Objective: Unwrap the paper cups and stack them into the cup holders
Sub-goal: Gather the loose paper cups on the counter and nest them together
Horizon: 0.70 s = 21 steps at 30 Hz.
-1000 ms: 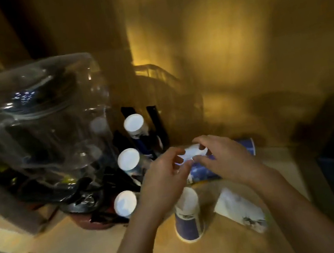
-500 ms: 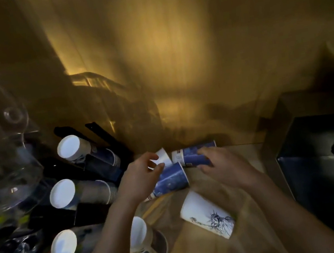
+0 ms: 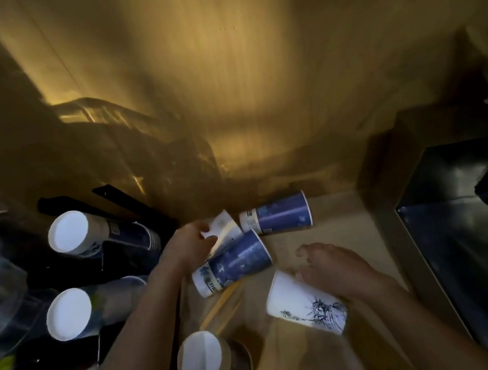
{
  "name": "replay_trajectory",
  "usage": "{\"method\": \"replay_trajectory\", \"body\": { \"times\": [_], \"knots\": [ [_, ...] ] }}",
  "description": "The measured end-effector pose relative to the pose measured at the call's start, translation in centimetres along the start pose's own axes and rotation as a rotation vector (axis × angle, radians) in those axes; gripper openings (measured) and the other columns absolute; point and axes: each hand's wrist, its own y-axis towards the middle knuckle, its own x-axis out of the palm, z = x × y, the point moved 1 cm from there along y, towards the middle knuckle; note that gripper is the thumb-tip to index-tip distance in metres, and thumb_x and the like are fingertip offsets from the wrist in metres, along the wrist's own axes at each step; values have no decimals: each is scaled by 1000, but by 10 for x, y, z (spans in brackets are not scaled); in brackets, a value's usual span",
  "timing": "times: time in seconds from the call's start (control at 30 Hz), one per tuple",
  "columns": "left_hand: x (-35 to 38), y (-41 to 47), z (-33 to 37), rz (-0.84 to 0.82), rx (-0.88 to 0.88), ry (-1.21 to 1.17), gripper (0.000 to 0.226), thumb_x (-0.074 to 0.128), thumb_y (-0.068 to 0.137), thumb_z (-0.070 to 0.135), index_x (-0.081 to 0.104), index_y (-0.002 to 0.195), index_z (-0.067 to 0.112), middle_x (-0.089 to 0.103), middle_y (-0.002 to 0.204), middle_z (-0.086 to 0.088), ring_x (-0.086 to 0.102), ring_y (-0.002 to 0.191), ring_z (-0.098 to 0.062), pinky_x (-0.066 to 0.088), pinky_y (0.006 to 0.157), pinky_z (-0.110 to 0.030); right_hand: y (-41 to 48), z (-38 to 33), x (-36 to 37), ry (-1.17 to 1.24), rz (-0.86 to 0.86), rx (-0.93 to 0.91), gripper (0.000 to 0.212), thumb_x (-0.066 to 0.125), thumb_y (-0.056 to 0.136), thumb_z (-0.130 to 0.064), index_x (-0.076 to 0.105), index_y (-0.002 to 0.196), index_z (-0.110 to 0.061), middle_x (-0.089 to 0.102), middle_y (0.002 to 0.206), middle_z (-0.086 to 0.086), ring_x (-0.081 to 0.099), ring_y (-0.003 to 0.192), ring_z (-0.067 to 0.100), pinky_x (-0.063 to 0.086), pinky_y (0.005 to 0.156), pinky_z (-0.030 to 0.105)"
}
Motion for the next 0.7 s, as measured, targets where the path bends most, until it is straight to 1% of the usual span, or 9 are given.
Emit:
{"method": "replay_trajectory", "body": {
  "times": [0.1,0.2,0.3,0.37,0.5,0.6,0.7],
  "knots": [
    [10,17,-14,-64,-15,50,38,58,86,28,57,120,12,64,118,-15,59,107,-29,46,87,-35,-5,1,18,-49,-118,36,45,55,83,-45,46,120,-20,55,125,6,53,108,25,42,86,35],
    [20,32,-24,-123,-12,113,46,59,85,23,50,127,6,58,126,-21,57,111,-34,47,93,-38,-14,4,32,-101,-176,52,60,60,79,-47,40,128,-18,50,129,8,47,116,26,38,93,37],
    [28,42,-33,-166,16,179,63,61,85,30,36,140,10,42,143,-21,44,128,-37,39,105,-44,-23,6,44,-152,-212,99,65,65,74,-45,39,127,-19,50,128,8,46,116,27,35,95,39],
    [32,46,-36,-166,-5,212,67,59,86,35,30,142,11,34,147,-22,37,132,-40,35,107,-45,-27,7,51,-184,-243,134,65,66,71,-43,39,125,-20,52,126,8,48,114,28,34,93,39],
    [38,53,-40,-170,-75,239,68,61,84,39,33,137,8,39,142,-22,39,129,-40,36,104,-43,-31,12,61,-216,-271,180,66,67,72,-44,38,126,-18,50,127,11,46,116,28,31,95,40],
    [45,57,-43,-196,-121,208,72,64,81,42,34,137,8,42,140,-21,42,128,-38,37,102,-41,-30,12,70,-195,-279,197,74,69,69,-47,35,129,-21,49,131,8,44,119,27,30,97,41],
    [54,54,-45,-171,-174,181,69,70,77,33,41,135,10,46,137,-21,44,125,-39,37,102,-46,-25,13,76,-155,-298,240,83,72,62,-53,33,131,-28,48,134,3,44,122,24,31,97,40]
  ]
}}
